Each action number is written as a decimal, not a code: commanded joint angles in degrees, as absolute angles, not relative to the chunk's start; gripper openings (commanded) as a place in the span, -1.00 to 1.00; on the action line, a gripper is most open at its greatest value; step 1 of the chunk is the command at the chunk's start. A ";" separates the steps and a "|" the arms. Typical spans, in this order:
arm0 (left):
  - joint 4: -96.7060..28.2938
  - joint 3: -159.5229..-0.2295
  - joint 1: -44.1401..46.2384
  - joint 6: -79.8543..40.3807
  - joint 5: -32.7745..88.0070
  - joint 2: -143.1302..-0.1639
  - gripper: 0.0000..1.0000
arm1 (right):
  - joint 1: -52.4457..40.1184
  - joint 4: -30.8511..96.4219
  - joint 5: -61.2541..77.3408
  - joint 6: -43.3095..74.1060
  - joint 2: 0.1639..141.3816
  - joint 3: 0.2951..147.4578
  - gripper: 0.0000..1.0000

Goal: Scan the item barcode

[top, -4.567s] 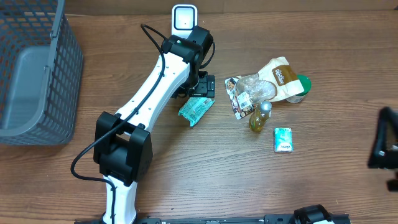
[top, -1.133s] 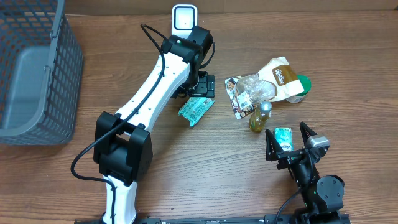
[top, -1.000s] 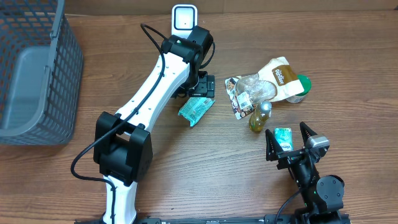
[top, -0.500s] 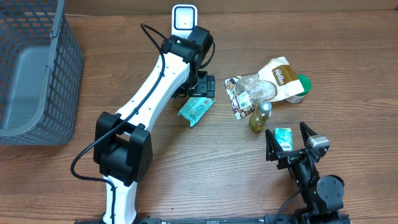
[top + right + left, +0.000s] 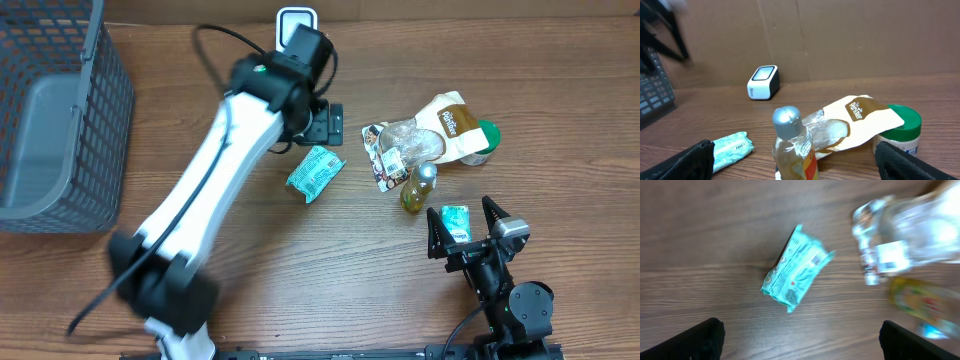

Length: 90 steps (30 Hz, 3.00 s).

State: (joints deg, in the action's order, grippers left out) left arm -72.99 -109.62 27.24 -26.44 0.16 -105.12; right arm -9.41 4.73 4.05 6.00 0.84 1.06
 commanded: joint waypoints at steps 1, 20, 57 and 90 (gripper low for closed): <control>-73.01 -110.67 26.92 -25.71 -0.47 -94.37 0.99 | -9.23 4.58 3.51 5.78 0.16 0.47 1.00; -92.47 -108.95 26.65 -29.19 -11.07 -58.00 0.99 | -9.23 4.60 3.51 5.78 0.16 0.45 1.00; 0.27 -15.33 10.79 -37.60 -2.00 -20.47 0.99 | -9.23 4.60 3.51 5.78 0.16 0.45 1.00; -3.20 -0.27 5.21 -12.64 -1.30 -0.16 1.00 | -9.23 4.58 3.51 5.78 0.16 0.45 1.00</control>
State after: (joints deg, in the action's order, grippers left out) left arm -3.03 -0.51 5.85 -20.58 -2.28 -0.91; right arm -9.41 4.75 4.03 5.98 0.84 1.06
